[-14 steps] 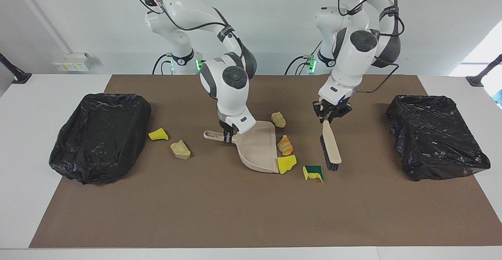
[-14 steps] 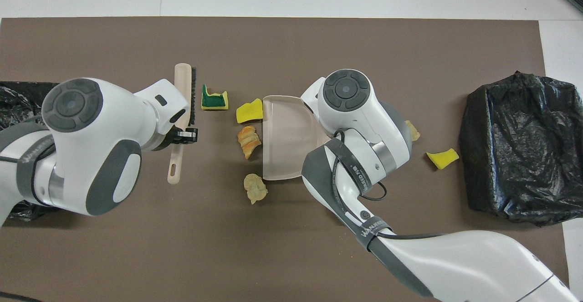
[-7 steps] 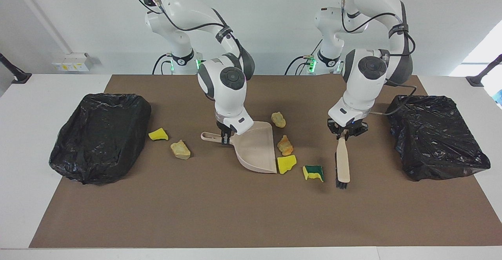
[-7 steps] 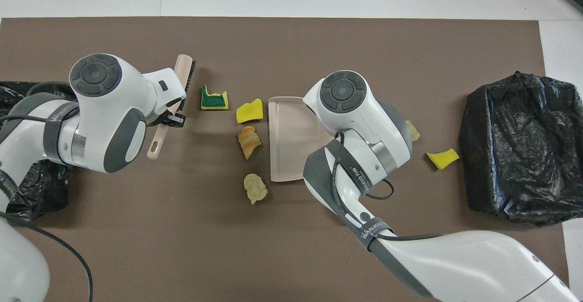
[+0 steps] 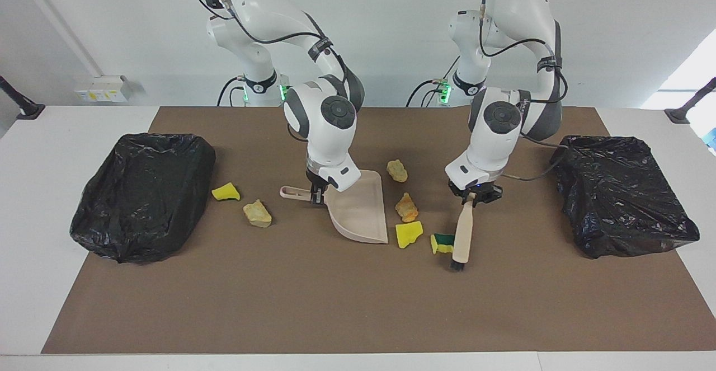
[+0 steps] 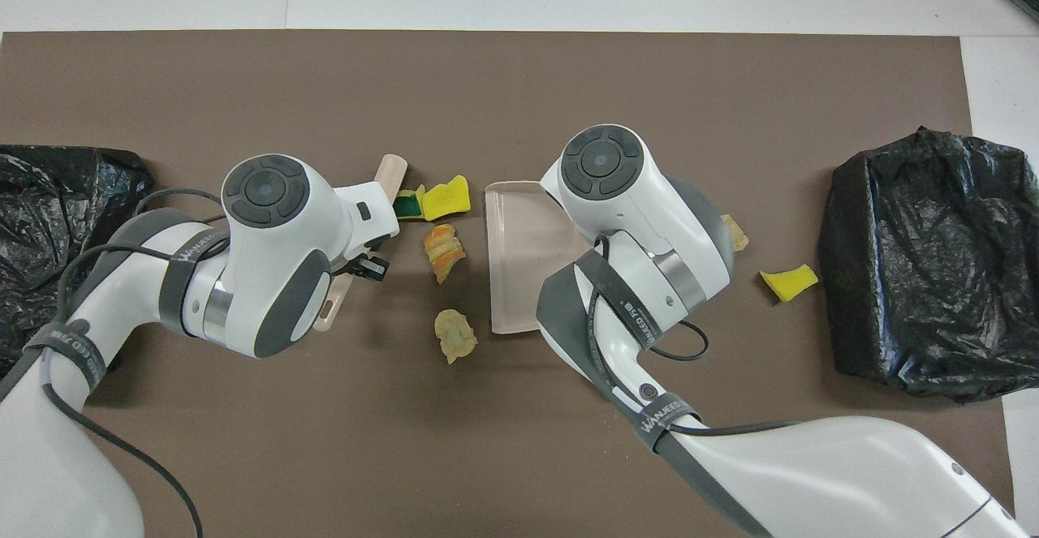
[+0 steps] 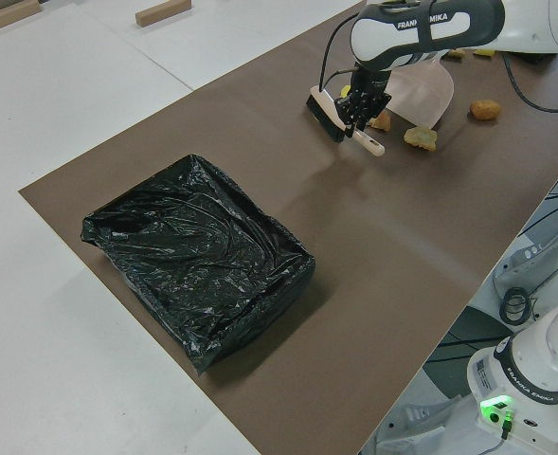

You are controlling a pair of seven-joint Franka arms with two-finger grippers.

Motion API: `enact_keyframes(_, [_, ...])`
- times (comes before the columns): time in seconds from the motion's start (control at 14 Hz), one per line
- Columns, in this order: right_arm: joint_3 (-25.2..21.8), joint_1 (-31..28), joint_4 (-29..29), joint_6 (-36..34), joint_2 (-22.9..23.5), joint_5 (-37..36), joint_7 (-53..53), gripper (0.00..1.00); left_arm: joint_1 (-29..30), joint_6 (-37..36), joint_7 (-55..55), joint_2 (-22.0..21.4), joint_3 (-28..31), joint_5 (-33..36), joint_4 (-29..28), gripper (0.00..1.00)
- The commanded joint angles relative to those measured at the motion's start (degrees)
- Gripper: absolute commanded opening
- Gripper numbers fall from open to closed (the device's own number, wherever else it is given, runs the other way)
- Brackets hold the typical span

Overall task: Sweep and dump trash in bin
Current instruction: 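Sweep the sponges and crumbs into the dustpan with the left gripper's brush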

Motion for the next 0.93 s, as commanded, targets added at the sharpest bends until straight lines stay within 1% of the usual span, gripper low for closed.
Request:
enact_keyframes(0.0, [0.4, 0.1, -0.3, -1.1, -0.6, -1.6, 1.8, 0.00, -3.9, -2.2, -1.3, -4.1, 0.7, -3.7, -4.2, 0.00])
enact_keyframes(0.14, [0.5, 0.1, -0.5, -0.1, -0.6, -1.0, 3.4, 0.00, -7.2, -3.8, -3.6, -4.7, 0.6, -5.2, -4.2, 0.00])
enact_keyframes(0.29, [0.5, 0.1, -0.7, 1.4, -0.5, -0.4, 4.2, 0.00, -10.2, -3.8, -5.0, -5.2, 0.6, -8.5, -4.3, 0.00])
enact_keyframes(0.5, [0.7, 0.3, -1.2, 3.4, -0.3, -0.3, 5.6, 0.00, -13.7, -3.7, -8.0, -5.5, 0.6, -10.9, -3.9, 0.00])
enact_keyframes(0.71, [0.6, 0.2, -2.1, 5.7, -0.2, 1.2, 5.4, 0.00, -13.4, -3.9, -15.0, -6.4, 1.0, -11.6, -3.3, 0.00])
enact_keyframes(0.86, [0.6, -0.8, -1.9, 5.7, 0.0, 1.2, 3.1, 0.00, -12.4, -4.0, -27.8, -6.7, 1.2, -11.6, -2.9, 0.00])
